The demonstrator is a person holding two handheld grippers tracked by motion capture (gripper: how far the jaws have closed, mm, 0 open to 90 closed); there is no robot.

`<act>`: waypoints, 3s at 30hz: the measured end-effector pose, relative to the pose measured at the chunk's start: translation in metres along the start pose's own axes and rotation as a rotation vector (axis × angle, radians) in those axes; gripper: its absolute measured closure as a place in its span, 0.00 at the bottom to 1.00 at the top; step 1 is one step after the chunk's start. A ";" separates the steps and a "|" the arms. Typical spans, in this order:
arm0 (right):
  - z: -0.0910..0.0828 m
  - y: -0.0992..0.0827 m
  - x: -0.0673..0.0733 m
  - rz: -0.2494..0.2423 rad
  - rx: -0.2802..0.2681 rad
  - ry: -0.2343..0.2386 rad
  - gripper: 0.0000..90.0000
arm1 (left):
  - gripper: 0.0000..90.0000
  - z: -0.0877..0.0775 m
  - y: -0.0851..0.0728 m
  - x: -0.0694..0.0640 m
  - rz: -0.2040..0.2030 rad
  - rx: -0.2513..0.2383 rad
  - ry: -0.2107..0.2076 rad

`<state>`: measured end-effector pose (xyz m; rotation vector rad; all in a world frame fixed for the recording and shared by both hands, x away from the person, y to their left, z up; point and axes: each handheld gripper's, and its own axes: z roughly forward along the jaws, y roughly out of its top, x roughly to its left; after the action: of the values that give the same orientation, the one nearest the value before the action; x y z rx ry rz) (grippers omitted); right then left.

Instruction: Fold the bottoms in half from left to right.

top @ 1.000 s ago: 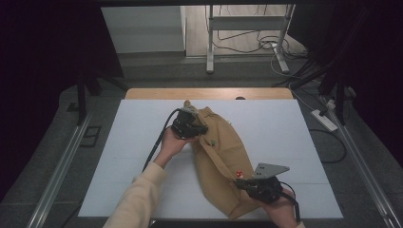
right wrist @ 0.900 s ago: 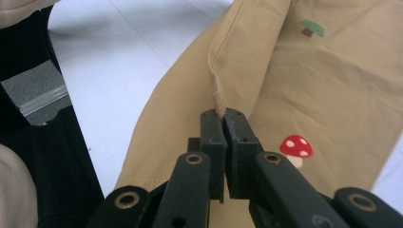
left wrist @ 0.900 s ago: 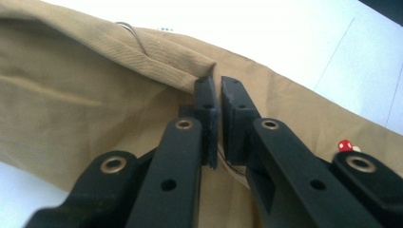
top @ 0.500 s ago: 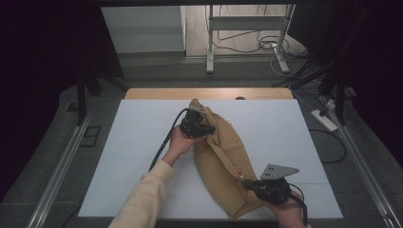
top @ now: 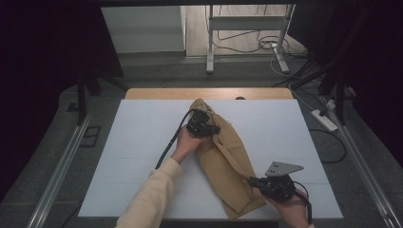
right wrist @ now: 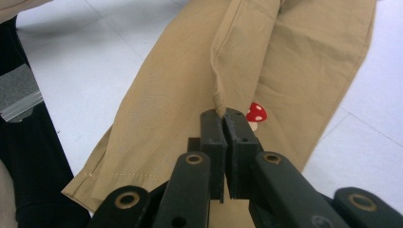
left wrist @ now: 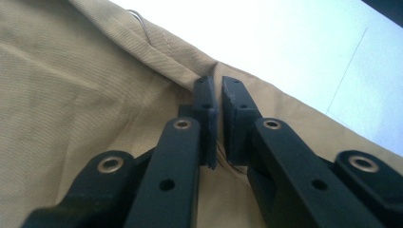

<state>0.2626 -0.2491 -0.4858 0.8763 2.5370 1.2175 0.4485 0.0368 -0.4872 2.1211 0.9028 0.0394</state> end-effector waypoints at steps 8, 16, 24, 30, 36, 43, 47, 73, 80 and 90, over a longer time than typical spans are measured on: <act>0.002 -0.003 -0.001 0.002 0.026 -0.006 0.97 | 0.93 0.008 0.002 -0.001 -0.006 0.014 0.000; -0.002 -0.007 -0.005 0.024 0.034 -0.013 0.97 | 0.92 0.012 0.001 -0.003 -0.003 0.021 0.000; 0.000 -0.009 -0.006 0.032 0.057 -0.013 0.97 | 0.91 0.014 0.001 -0.004 -0.005 0.021 -0.001; 0.001 -0.010 -0.006 0.030 0.066 -0.010 0.97 | 0.88 0.013 0.001 -0.005 -0.002 0.013 -0.001; -0.001 -0.009 -0.005 0.022 0.027 -0.032 0.61 | 0.45 0.006 0.000 -0.009 0.023 -0.009 0.037; 0.000 -0.006 -0.007 0.024 -0.007 -0.066 0.46 | 0.39 -0.011 -0.011 -0.006 0.020 -0.031 0.039; 0.001 -0.005 -0.010 0.030 -0.005 -0.077 0.46 | 0.39 -0.020 -0.020 -0.006 0.047 -0.034 0.043; 0.046 0.019 -0.049 0.053 0.088 -0.095 0.46 | 0.39 -0.063 -0.070 -0.014 0.096 -0.027 0.052; 0.058 0.023 -0.058 0.077 0.100 -0.100 0.46 | 0.39 -0.069 -0.081 -0.013 0.085 -0.039 0.049; 0.070 0.027 -0.060 0.072 0.106 -0.104 0.46 | 0.38 -0.070 -0.087 -0.013 0.084 -0.029 0.044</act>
<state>0.3509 -0.2255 -0.5154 1.0351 2.5255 1.0359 0.3656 0.1112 -0.4972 2.1374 0.8329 0.1422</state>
